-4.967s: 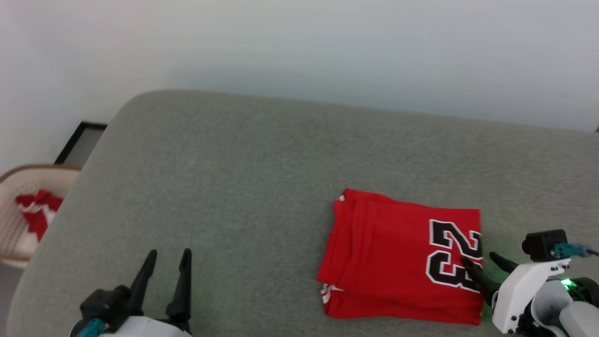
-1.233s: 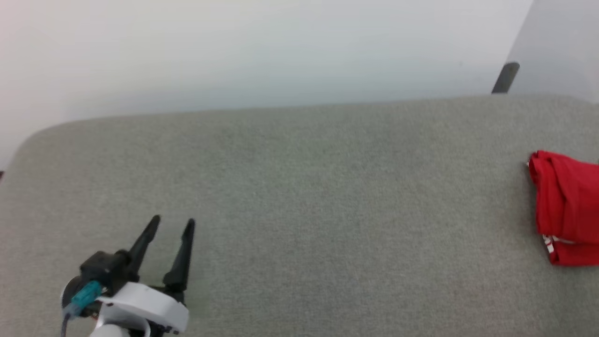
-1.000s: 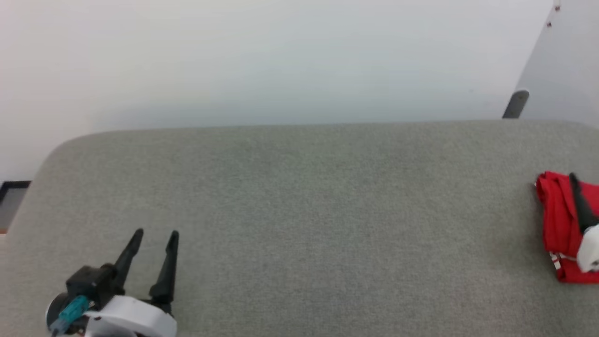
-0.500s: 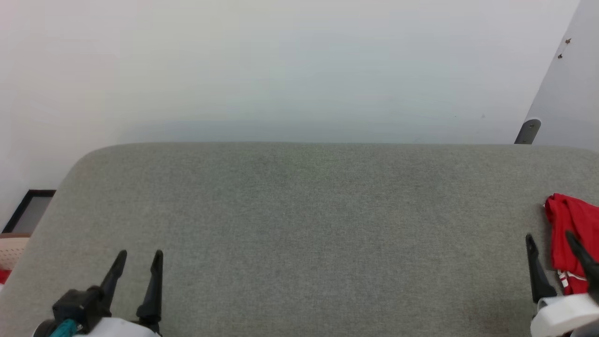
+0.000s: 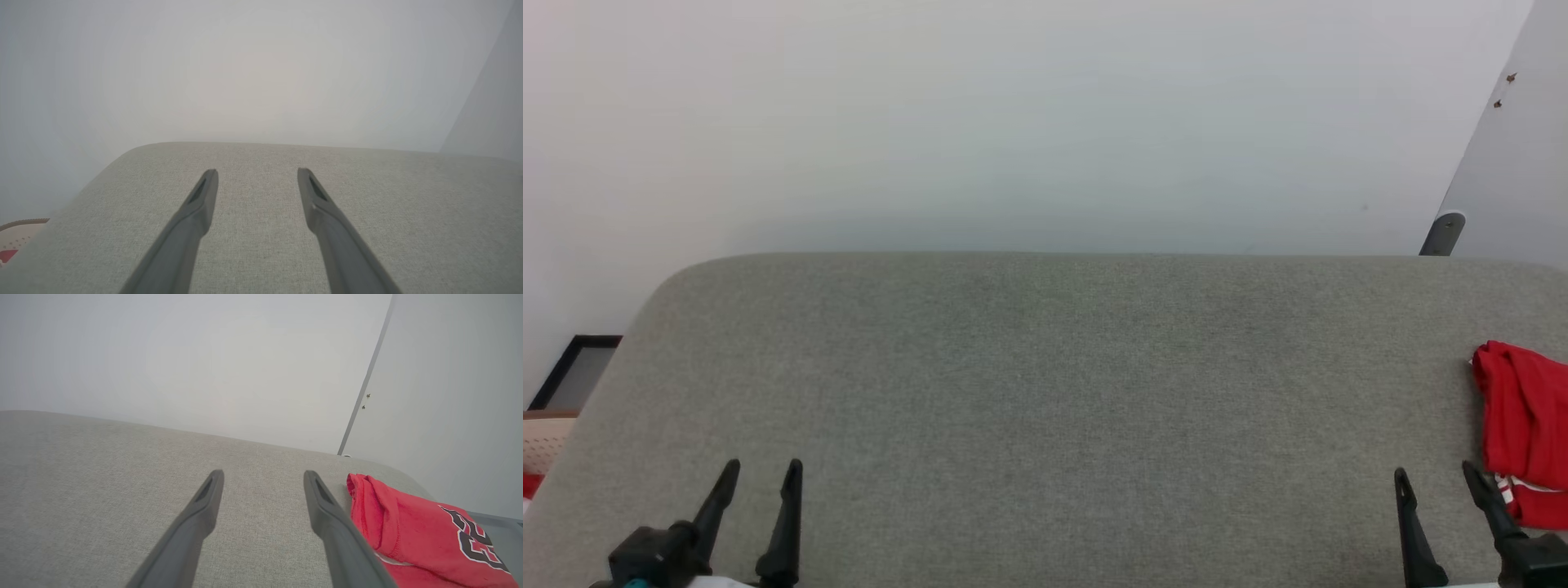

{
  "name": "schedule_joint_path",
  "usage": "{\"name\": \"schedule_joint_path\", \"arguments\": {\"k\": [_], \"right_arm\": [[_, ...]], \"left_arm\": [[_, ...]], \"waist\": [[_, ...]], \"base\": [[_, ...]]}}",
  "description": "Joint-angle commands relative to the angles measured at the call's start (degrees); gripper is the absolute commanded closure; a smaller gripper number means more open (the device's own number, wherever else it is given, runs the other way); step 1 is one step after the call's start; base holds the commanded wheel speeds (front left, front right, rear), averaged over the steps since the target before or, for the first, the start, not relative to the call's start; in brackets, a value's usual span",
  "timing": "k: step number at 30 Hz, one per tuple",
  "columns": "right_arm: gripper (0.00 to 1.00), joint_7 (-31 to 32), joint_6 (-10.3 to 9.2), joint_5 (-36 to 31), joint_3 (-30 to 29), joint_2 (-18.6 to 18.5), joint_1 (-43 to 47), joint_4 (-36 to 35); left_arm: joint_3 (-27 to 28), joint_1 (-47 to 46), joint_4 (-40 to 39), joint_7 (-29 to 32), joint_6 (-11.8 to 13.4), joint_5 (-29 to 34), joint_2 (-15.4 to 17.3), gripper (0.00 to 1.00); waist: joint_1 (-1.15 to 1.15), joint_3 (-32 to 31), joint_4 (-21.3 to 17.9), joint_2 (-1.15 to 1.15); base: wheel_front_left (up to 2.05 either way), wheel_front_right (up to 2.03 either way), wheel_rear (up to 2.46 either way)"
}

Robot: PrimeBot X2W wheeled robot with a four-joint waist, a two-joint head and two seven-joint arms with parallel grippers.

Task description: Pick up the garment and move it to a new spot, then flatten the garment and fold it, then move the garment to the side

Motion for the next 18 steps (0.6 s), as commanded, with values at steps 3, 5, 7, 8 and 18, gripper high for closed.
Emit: {"name": "schedule_joint_path", "arguments": {"k": [3, 5, 7, 8, 18], "right_arm": [[0.0, -0.24, -0.06, -0.15, 0.29, 0.73, 1.21, -0.57], [0.0, -0.24, -0.06, -0.14, 0.49, 0.85, 1.34, -0.65], [0.0, -0.24, -0.06, -0.11, 0.76, 0.9, 1.54, -0.56], [0.0, -0.24, -0.06, -0.07, 0.89, 0.89, 1.59, -0.52], [0.0, -0.24, -0.06, 0.52, 1.67, 0.57, 1.77, -0.73]], "left_arm": [[-0.08, 0.9, -0.25, -0.02, -0.14, -0.43, 0.31, 0.0], [-0.08, 0.94, -0.2, -0.02, -0.14, -0.46, 0.34, 0.0], [-0.14, 1.14, -0.09, -0.02, -0.14, -0.54, 0.34, 0.0], [-0.16, 1.24, -0.06, -0.02, -0.14, -0.52, 0.32, 0.0], [-0.28, 1.71, -0.2, -0.02, -0.14, -1.08, 0.05, 0.0]], "waist": [[0.0, -0.04, 0.05, 0.0], [0.0, -0.08, 0.05, 0.0], [0.0, -0.1, 0.05, 0.0], [0.0, -0.08, 0.03, 0.0], [0.0, -0.15, -0.03, 0.0]], "base": [[0.0, 0.0, 0.0], [0.0, 0.0, 0.0], [0.0, 0.0, 0.0], [0.0, 0.0, 0.0], [0.0, 0.0, 0.0]]}}
